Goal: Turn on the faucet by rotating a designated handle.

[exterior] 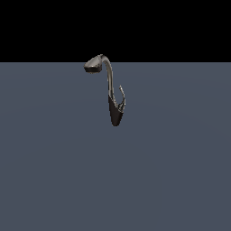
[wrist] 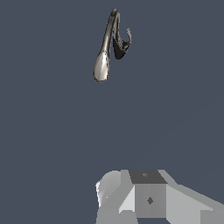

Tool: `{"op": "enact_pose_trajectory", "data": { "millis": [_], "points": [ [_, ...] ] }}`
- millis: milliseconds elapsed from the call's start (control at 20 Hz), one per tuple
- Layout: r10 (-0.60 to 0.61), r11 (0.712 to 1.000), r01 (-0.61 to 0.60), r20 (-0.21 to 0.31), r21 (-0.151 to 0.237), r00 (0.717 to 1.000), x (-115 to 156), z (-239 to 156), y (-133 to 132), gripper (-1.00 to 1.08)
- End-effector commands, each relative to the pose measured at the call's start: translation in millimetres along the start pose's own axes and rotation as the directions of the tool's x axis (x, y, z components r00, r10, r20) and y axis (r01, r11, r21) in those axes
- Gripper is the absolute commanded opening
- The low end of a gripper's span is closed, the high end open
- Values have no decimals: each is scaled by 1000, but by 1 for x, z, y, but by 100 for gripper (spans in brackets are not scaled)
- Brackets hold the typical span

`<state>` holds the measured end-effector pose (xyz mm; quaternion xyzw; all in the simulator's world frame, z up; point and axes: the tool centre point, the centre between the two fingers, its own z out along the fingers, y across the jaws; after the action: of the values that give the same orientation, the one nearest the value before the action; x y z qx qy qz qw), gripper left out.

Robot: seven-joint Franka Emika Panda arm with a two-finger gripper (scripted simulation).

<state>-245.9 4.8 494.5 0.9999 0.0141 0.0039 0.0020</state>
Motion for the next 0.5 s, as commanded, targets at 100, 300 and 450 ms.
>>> {"op": "enact_pose_trajectory", "data": {
  "millis": [100, 300, 450],
  "points": [
    [-6, 1000, 6, -1, -4, 1000, 0, -1, -1, -100],
    [-46, 999, 46, -5, -28, 999, 1, -6, -6, -100],
    [-63, 997, 63, -7, -40, 998, 0, -8, -7, -100]
  ]
}}
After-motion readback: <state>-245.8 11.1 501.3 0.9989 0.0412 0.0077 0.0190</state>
